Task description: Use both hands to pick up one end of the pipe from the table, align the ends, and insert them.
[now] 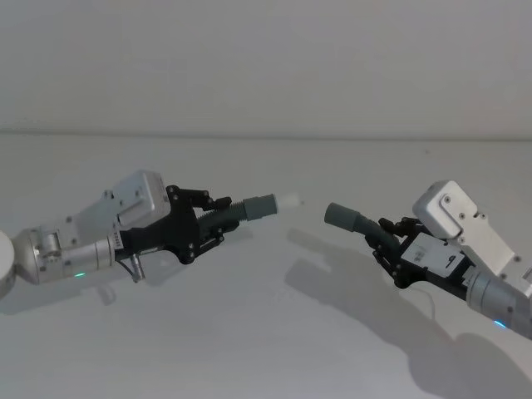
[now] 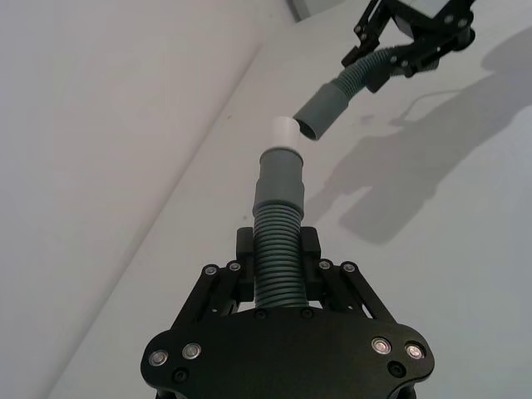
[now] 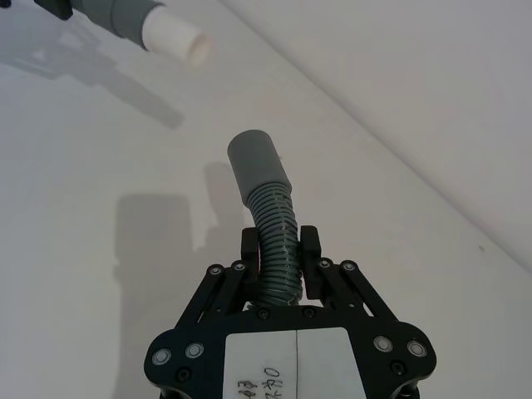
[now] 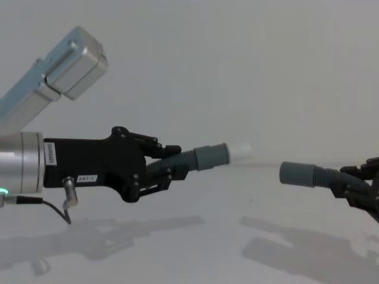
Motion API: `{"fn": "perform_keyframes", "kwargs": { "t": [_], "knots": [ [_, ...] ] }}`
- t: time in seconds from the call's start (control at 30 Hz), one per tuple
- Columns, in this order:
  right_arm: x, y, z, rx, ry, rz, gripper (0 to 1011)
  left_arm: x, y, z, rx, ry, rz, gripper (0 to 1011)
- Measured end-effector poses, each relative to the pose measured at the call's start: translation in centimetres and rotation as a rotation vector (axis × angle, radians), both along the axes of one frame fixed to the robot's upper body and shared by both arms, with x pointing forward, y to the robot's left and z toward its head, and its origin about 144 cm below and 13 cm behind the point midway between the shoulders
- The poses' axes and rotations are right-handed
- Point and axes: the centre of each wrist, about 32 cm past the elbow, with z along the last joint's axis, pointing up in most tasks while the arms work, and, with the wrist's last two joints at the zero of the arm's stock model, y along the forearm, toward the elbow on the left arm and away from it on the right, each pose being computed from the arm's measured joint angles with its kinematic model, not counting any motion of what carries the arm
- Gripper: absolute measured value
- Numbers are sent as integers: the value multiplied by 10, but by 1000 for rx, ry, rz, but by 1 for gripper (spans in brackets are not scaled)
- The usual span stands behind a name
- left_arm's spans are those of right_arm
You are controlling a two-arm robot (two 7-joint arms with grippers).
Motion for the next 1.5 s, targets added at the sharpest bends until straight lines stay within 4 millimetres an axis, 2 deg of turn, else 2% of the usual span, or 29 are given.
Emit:
{"fn": "perform_keyframes", "kwargs": {
  "t": [1.5],
  "knots": [
    [7,13,27,-69,-25,101,282,1,2,-7,52,-36,10,310]
  ]
}}
